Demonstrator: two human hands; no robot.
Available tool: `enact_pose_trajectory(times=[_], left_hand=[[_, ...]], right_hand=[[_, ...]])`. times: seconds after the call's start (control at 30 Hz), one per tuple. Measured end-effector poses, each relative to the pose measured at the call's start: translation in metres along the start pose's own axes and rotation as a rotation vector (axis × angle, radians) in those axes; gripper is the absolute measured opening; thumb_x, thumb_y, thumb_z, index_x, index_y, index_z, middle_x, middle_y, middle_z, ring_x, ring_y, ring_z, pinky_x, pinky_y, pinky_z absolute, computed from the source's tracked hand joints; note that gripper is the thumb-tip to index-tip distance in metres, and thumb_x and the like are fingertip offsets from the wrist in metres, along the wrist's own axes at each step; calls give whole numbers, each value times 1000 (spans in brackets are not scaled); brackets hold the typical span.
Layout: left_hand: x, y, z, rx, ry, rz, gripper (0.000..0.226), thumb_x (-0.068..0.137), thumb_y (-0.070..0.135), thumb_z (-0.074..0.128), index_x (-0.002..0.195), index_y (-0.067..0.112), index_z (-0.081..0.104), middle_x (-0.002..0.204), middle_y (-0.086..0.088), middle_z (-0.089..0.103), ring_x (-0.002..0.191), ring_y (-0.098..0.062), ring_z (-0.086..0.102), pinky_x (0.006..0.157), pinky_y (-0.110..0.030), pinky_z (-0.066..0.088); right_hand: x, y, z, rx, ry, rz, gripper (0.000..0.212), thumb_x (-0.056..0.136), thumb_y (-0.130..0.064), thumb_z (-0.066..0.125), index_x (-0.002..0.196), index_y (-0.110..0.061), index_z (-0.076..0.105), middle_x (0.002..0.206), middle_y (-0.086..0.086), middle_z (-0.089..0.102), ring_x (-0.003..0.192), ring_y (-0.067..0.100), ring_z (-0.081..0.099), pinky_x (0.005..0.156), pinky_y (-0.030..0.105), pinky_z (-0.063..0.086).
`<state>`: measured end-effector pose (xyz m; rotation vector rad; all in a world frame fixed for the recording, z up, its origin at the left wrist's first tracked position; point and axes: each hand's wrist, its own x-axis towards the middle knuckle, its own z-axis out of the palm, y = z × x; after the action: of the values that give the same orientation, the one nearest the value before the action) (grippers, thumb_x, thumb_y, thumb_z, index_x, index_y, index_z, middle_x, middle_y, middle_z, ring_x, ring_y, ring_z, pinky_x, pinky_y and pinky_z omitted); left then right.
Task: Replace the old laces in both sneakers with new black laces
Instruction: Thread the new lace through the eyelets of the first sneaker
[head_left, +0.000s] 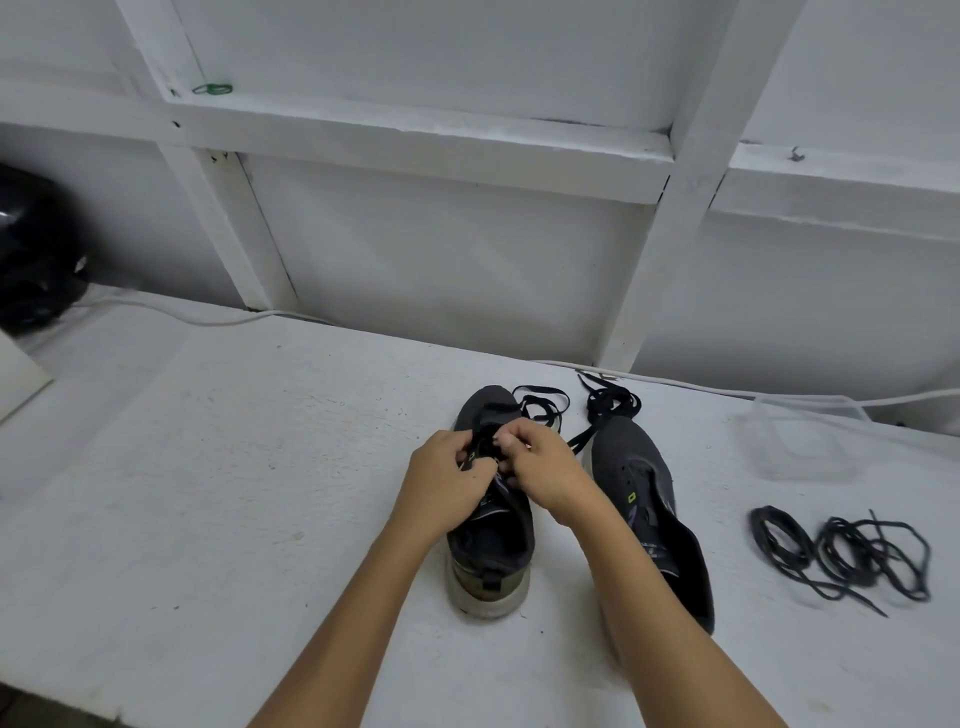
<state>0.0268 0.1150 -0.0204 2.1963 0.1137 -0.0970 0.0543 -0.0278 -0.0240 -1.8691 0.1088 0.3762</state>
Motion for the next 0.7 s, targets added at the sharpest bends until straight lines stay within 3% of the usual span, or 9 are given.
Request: enact_pose_trajectory(times=[0.13, 0.23, 0.3, 0.37, 0.47, 0.57, 0.63, 0.7], left_hand=[[-5, -2, 8, -82, 105, -57, 31, 94, 21, 56, 124, 21, 67, 107, 10, 59, 88, 1, 53, 70, -4, 35], [-3, -6, 6, -117, 119, -112, 33, 96, 28, 59, 126, 19, 67, 118, 6, 66, 95, -2, 56, 76, -8, 37], [-4, -9, 4, -120, 83, -112, 36, 94, 35, 63, 126, 21, 67, 120, 7, 67, 101, -2, 58, 85, -15, 39], [-8, -11, 6, -91, 43, -83, 35, 93, 41, 64, 124, 24, 68, 118, 13, 64, 107, -2, 58, 89, -17, 40], [-14, -10, 11, -176, 66, -95, 22, 97, 40, 57, 112, 29, 70, 114, 16, 64, 109, -4, 58, 91, -20, 43], [-16, -8, 14, -236, 77, -126, 15, 98, 37, 54, 97, 38, 69, 110, 19, 62, 104, 2, 56, 90, -22, 42], [-16, -8, 14, -244, 71, -126, 19, 99, 34, 53, 87, 37, 68, 105, 22, 61, 99, 7, 54, 86, -21, 40], [-15, -9, 15, -206, 71, -115, 20, 99, 33, 52, 93, 28, 70, 103, 23, 61, 98, 8, 54, 83, -20, 41]], right_hand=[[-11, 3, -3, 395, -1, 82, 22, 109, -21, 38, 96, -21, 56, 111, -13, 75, 83, 10, 58, 72, 27, 43], [-14, 5, 1, 739, 78, 162, 24, 108, -17, 35, 97, -18, 56, 96, -8, 76, 82, 10, 63, 68, 25, 44], [-12, 2, -3, 802, 127, 213, 21, 102, -10, 39, 91, -15, 56, 79, -2, 66, 74, 13, 63, 67, 26, 49], [-9, -4, -7, 584, 123, 211, 16, 98, -12, 48, 87, -13, 58, 71, 1, 58, 66, 16, 59, 61, 27, 52], [-8, -8, -10, 63, 142, 79, 21, 95, -24, 65, 82, -9, 70, 68, -1, 65, 61, 14, 63, 58, 26, 59], [-7, -8, -16, -267, 109, -4, 22, 88, -33, 77, 79, -13, 74, 67, -3, 70, 56, 9, 64, 53, 22, 54], [-4, -11, -20, -436, 59, 19, 25, 90, -33, 75, 81, -9, 73, 71, 0, 71, 58, 13, 66, 58, 26, 56], [-3, -17, -20, -574, -34, 38, 30, 98, -28, 65, 89, 0, 69, 79, 9, 71, 69, 24, 70, 70, 34, 58]])
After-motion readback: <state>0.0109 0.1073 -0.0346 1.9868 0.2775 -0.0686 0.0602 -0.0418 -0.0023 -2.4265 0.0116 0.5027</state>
